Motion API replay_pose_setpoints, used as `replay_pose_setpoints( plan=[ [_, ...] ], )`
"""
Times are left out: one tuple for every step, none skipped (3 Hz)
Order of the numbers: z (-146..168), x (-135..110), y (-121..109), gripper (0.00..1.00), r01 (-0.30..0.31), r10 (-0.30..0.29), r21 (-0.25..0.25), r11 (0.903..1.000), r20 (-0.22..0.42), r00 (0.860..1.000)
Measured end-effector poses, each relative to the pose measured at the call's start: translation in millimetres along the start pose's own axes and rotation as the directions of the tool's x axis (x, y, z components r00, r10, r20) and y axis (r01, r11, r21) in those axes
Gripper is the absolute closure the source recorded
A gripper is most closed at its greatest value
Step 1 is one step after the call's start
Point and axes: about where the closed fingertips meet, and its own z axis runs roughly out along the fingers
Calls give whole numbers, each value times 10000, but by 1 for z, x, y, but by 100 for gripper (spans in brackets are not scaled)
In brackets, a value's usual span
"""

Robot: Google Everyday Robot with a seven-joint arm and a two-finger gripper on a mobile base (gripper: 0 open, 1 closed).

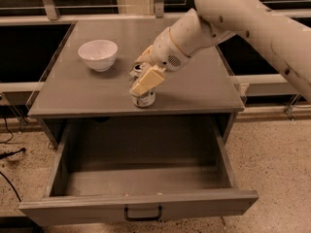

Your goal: Place 7up can into top drawer

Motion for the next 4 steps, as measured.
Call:
replay_pose_setpoints(
  plan=[
    [0,0,0,73,0,0,0,10000,0,10000],
    [0,0,0,96,1,-1,0,10000,0,10000],
    [-10,-7,1,100,201,-201,64,9998,-29,9998],
    [-25,-10,10,100,266,-263,242,9994,-140,9996]
  ],
)
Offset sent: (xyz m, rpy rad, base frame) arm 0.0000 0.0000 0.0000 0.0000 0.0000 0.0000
